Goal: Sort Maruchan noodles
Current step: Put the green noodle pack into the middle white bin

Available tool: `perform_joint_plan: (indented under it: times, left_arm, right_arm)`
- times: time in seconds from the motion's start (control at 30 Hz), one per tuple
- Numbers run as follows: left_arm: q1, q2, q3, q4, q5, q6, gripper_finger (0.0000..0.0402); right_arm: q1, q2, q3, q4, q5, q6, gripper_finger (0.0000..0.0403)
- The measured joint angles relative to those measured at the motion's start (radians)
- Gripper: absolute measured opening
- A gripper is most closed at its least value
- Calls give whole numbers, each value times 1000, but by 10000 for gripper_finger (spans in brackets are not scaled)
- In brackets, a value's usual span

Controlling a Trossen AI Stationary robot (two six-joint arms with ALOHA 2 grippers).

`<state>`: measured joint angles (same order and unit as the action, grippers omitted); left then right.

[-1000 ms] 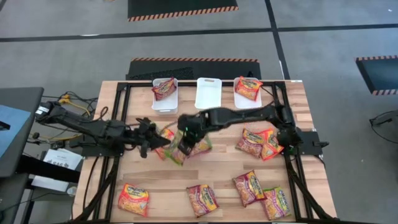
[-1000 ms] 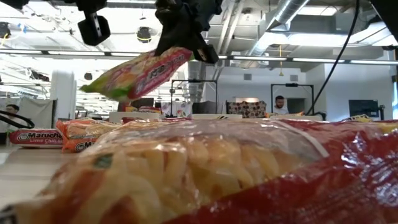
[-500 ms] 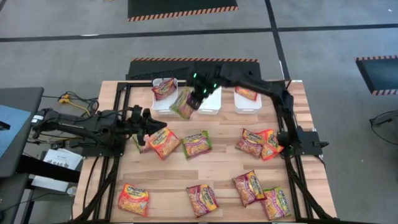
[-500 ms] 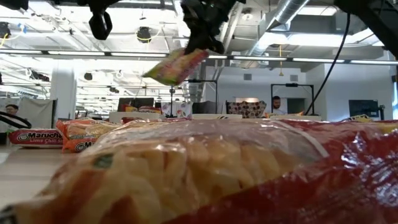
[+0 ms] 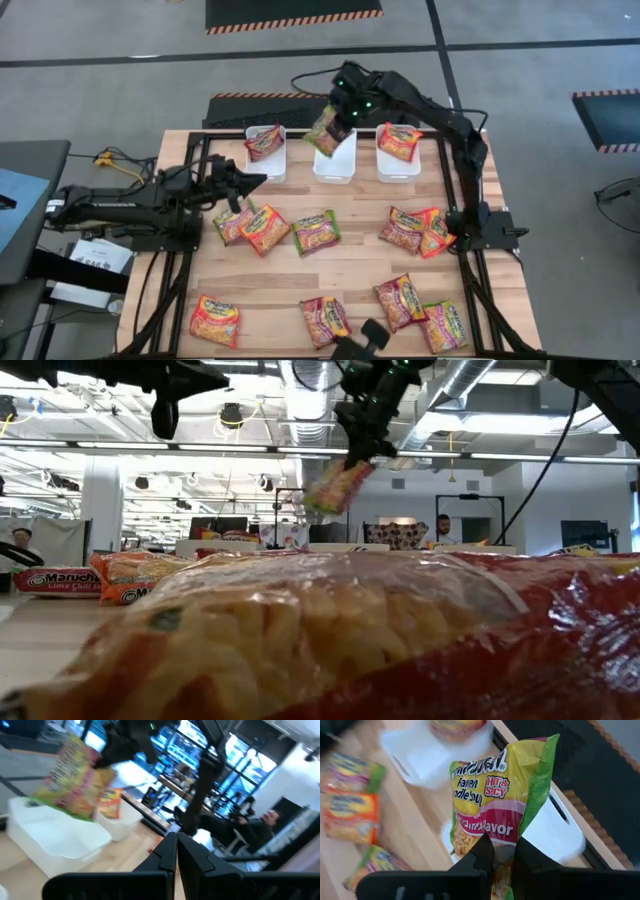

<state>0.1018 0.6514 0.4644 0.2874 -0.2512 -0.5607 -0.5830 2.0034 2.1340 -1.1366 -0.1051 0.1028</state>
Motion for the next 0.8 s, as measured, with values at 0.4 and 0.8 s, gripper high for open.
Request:
perform_joint_plan:
  times: [0.4,0.8]
  left_arm:
    - [138,0,0,-9,0,-1,0]
    - [225,1,0,-9,0,-1,0]
  right_arm:
    - [-131,-248,-555,552,-131,127,51]
    - [-108,-337,-909,1003,24,183,51]
